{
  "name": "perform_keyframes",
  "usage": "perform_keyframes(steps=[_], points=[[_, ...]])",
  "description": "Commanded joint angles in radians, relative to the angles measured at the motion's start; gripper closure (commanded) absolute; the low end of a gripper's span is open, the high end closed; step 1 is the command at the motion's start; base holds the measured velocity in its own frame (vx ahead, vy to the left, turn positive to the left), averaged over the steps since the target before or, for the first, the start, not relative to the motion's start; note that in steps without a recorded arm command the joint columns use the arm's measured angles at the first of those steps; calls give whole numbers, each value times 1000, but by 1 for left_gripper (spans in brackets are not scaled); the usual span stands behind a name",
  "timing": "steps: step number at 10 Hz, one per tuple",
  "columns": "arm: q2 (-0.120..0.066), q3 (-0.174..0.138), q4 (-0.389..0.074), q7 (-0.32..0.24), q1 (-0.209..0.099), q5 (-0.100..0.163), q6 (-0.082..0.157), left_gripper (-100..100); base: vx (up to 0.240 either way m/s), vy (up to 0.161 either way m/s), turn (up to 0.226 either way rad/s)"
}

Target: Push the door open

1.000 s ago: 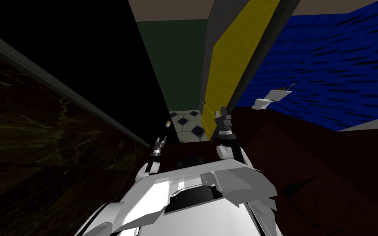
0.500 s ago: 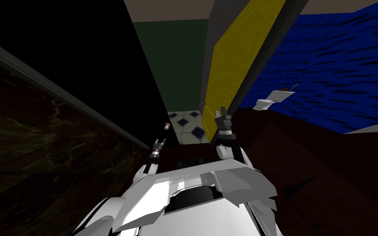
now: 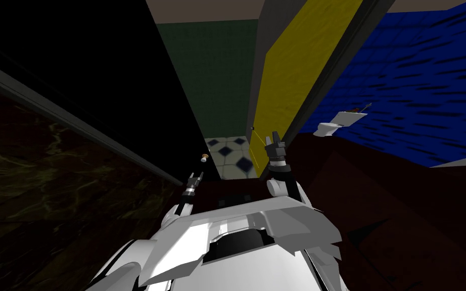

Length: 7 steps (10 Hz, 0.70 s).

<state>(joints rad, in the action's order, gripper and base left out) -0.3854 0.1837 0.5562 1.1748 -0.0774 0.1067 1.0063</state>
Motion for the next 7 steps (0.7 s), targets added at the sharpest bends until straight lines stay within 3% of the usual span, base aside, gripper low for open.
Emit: perform_keyframes(steps=[1, 3, 5, 7], points=[[-6, 4, -30, 20, -9, 0, 9, -100, 68, -28, 9], [-13, 8, -66, 41, -19, 0, 20, -100, 73, -18, 9], [-6, 3, -61, 39, -21, 2, 16, -100, 74, -2, -17], [-3, 0, -64, 44, -24, 4, 12, -100, 182, -12, -34]])
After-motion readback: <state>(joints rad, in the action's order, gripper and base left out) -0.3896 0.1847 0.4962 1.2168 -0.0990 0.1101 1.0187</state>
